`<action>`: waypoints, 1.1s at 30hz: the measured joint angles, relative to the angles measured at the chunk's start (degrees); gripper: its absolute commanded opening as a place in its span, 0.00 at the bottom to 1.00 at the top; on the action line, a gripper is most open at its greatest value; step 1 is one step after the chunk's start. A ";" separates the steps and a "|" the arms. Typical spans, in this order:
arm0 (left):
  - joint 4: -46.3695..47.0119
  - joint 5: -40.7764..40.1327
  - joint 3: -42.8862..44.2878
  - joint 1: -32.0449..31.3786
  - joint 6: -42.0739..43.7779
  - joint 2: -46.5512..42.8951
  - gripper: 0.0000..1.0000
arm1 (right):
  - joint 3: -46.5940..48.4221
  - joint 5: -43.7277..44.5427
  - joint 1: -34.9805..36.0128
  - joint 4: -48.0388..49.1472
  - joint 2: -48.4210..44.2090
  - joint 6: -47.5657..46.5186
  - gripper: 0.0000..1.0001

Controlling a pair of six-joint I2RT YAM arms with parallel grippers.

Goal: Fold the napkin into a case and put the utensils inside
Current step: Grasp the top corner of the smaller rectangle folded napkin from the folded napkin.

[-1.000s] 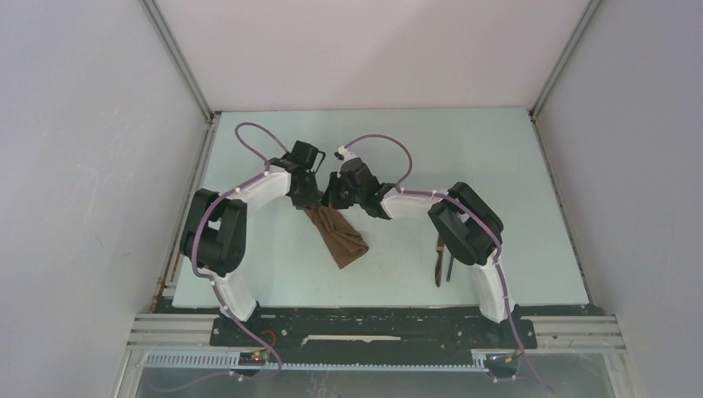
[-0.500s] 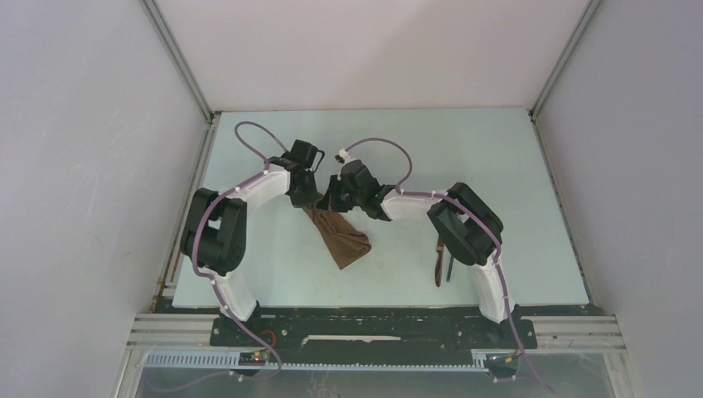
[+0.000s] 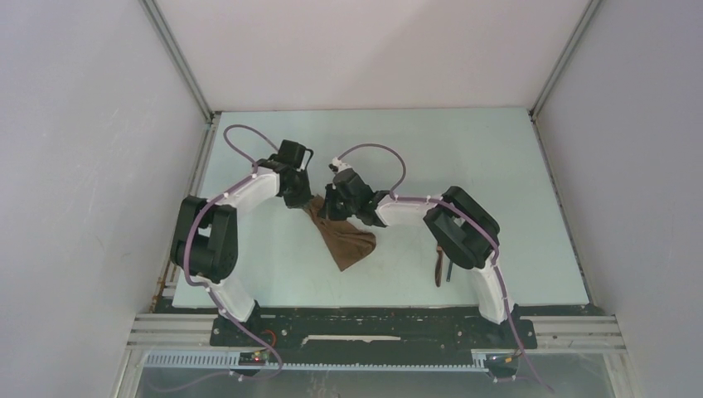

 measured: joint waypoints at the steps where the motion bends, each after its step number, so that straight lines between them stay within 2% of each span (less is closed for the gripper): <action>1: 0.17 0.22 -0.20 0.00 0.00 -0.31 0.00 | 0.00 1.03 0.26 -0.76 0.00 -0.98 0.00; 8: 1.33 0.72 -2.71 0.00 0.00 -2.21 0.00 | 0.11 5.66 1.60 -4.39 0.04 -7.50 0.00; 13: 2.82 2.34 -3.48 0.00 -0.02 -2.34 0.00 | 4.57 8.15 2.91 -7.72 2.21 -10.60 0.00; 19: 3.50 2.82 -4.90 0.26 -0.07 -3.63 0.00 | 7.65 7.15 3.43 -8.39 4.09 -12.04 0.00; 22: 3.56 2.78 -5.42 0.79 -0.22 -3.69 0.00 | 6.97 2.54 1.75 -5.99 4.28 -11.43 0.13; 28: 3.63 2.80 -6.45 2.64 -1.14 -3.69 0.00 | 0.44 -9.40 -2.12 5.75 4.28 -8.92 0.26; 33: 3.58 2.91 -6.82 3.61 -1.22 -3.69 0.00 | -2.40 -14.40 -2.80 11.93 4.28 -8.55 0.38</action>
